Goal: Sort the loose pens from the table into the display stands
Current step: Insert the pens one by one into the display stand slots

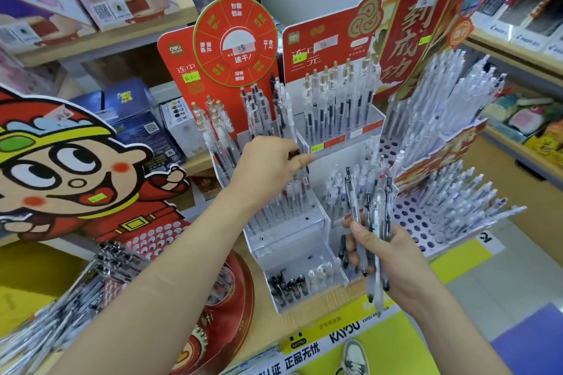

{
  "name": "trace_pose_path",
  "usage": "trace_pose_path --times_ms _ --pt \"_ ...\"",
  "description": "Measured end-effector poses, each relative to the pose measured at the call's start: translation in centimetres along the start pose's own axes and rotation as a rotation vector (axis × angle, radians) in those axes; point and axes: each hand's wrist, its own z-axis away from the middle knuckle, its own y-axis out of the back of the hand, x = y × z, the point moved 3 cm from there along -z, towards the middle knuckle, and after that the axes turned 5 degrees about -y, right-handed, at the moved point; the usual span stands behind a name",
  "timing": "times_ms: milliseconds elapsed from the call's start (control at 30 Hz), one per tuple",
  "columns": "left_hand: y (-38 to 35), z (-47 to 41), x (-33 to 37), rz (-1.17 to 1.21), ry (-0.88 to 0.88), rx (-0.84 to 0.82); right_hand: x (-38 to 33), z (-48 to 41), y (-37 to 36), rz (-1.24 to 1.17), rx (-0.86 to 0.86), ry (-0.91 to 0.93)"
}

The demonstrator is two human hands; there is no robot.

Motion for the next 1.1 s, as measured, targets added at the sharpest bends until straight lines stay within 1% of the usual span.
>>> trace_pose_path --times_ms 200,300,367,433,567,633,700,867,900,1000,1100 --pt "2.1 1.5 0.4 0.096 0.023 0.067 -0.1 -0.1 -0.1 -0.037 -0.012 -0.001" --pt "5.3 4.1 0.1 0.189 0.066 0.129 -0.4 -0.4 -0.8 0.017 -0.05 0.002" --pt "8.0 6.8 -1.2 0.212 0.13 0.172 -0.4 -0.8 -2.4 0.081 -0.11 0.006" --pt "10.0 9.0 -2.4 0.19 0.171 0.179 -0.6 -0.9 -3.7 0.129 -0.157 0.02" --pt "13.4 14.2 -6.0 0.031 0.303 0.195 0.6 -1.3 -7.9 0.197 -0.245 -0.014" --pt "14.1 16.2 -7.5 -0.046 0.334 0.189 1.2 -1.4 -10.0 0.232 -0.276 -0.03" --pt "14.4 17.6 -8.7 -0.121 0.351 0.161 1.8 -1.3 -11.8 0.261 -0.304 -0.039" --pt "14.0 19.3 -11.4 -0.247 0.331 0.058 2.5 -1.2 -14.5 0.308 -0.285 -0.044" --pt "13.6 19.4 -11.8 -0.27 0.325 0.013 2.6 -1.2 -15.0 0.314 -0.287 -0.036" --pt "12.3 18.9 -12.6 -0.349 0.289 -0.193 2.8 -1.3 -16.0 0.322 -0.281 -0.022" --pt "11.6 18.2 -13.0 -0.387 0.241 -0.283 3.0 -1.4 -16.6 0.329 -0.278 -0.014"
